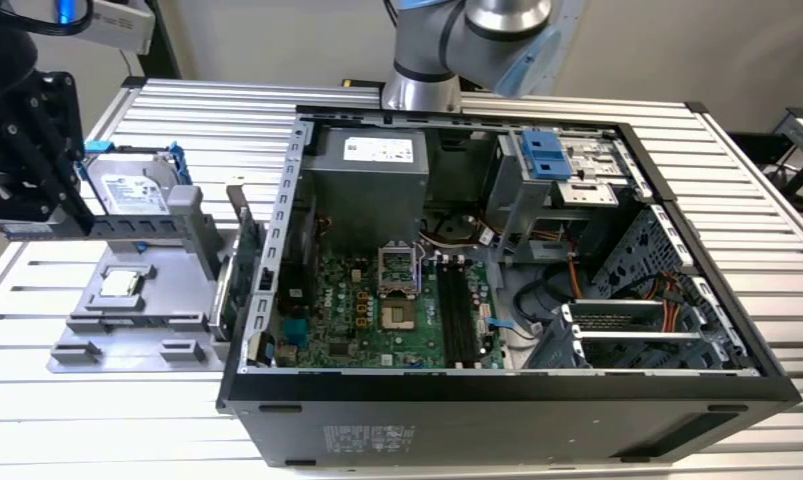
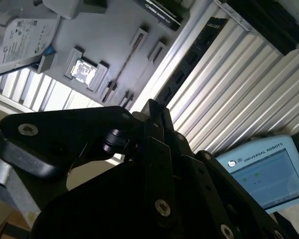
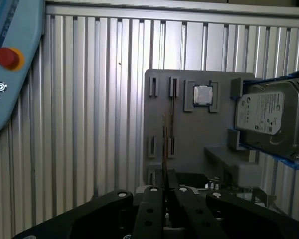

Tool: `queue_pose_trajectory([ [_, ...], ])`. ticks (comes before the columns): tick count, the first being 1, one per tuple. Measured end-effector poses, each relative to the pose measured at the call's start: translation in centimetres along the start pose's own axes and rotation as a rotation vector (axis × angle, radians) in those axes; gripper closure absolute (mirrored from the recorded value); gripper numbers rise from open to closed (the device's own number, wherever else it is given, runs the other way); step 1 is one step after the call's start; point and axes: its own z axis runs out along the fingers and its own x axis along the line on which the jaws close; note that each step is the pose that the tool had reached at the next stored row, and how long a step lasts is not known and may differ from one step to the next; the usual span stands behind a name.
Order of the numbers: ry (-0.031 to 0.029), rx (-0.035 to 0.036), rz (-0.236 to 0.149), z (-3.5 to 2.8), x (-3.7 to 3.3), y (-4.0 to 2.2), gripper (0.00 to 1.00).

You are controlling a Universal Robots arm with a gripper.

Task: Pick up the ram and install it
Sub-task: 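Pick up the ram and move it above insertion slot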

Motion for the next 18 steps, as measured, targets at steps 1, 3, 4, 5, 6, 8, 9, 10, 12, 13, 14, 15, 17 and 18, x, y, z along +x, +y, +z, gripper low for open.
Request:
queue_pose_trajectory([
  [1, 0.0000, 0.0000, 0.000, 0.00, 0.00, -0.25, 1.00],
  [3, -0.0001, -0.0001, 0.000, 0.00, 0.01, -0.74, 1.00],
  [4, 0.0000, -0.0001, 0.000, 0.00, 0.02, -0.99, 1.00],
  [5, -0.0001, -0.0001, 0.000, 0.00, 0.02, -1.21, 1.00],
  [6, -0.0001, 0.0000, 0.000, 0.00, 0.03, -1.46, 1.00],
  [8, 0.0000, -0.0002, 0.000, -0.01, 0.04, -1.95, 1.00],
  [9, -0.0001, -0.0001, 0.000, 0.00, 0.05, -2.20, 1.00],
  [10, 0.0000, -0.0002, 0.000, -0.01, 0.05, -2.44, 1.00],
  [12, -0.0001, -0.0001, 0.000, -0.01, 0.06, -2.93, 1.00],
  [13, -0.0001, -0.0001, 0.000, -0.01, 0.06, -3.16, 1.00],
  [14, -0.0001, -0.0002, 0.000, -0.01, 0.07, -3.39, 1.00],
  [15, -0.0001, -0.0002, 0.000, -0.01, 0.07, -3.61, 1.00],
  [17, -0.0001, -0.0002, 0.000, -0.01, 0.08, -4.08, 1.00],
  [18, 0.0000, -0.0002, 0.000, -0.02, 0.09, -4.33, 1.00],
])
